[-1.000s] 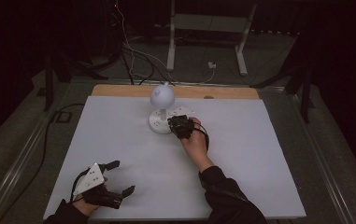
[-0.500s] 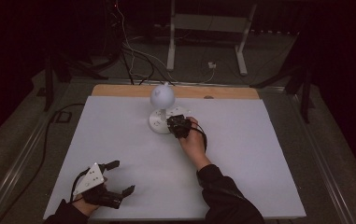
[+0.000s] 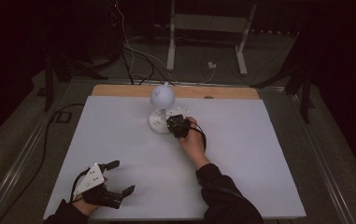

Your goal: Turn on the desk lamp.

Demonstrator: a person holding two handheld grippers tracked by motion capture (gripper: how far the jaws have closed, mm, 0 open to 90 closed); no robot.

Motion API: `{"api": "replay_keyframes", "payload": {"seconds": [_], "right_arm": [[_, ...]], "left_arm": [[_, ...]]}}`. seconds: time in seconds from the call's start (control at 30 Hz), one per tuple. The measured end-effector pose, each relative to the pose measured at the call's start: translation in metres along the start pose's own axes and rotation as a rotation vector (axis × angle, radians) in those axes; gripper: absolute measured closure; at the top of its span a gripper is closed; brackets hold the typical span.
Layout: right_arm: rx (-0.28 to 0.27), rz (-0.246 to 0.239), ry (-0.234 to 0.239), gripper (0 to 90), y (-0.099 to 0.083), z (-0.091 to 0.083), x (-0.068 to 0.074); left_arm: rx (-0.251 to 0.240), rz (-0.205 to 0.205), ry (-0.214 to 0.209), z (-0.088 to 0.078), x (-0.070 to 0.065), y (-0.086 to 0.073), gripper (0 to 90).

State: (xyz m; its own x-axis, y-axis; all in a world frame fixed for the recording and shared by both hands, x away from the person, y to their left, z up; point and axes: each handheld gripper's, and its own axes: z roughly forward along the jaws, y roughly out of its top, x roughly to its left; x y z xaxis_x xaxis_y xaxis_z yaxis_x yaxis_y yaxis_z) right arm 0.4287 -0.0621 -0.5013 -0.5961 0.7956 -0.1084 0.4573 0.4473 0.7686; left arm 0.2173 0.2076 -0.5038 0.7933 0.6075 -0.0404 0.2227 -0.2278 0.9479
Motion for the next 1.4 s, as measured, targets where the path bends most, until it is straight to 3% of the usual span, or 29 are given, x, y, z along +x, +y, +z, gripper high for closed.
{"api": "replay_keyframes", "payload": {"seconds": [1.4], "right_arm": [[-0.010, 0.002, 0.005, 90.0, -0.0048, 0.0029, 0.0012]], "left_arm": [[0.001, 0.000, -0.003, 0.0001, -0.0005, 0.0002, 0.3]]}}
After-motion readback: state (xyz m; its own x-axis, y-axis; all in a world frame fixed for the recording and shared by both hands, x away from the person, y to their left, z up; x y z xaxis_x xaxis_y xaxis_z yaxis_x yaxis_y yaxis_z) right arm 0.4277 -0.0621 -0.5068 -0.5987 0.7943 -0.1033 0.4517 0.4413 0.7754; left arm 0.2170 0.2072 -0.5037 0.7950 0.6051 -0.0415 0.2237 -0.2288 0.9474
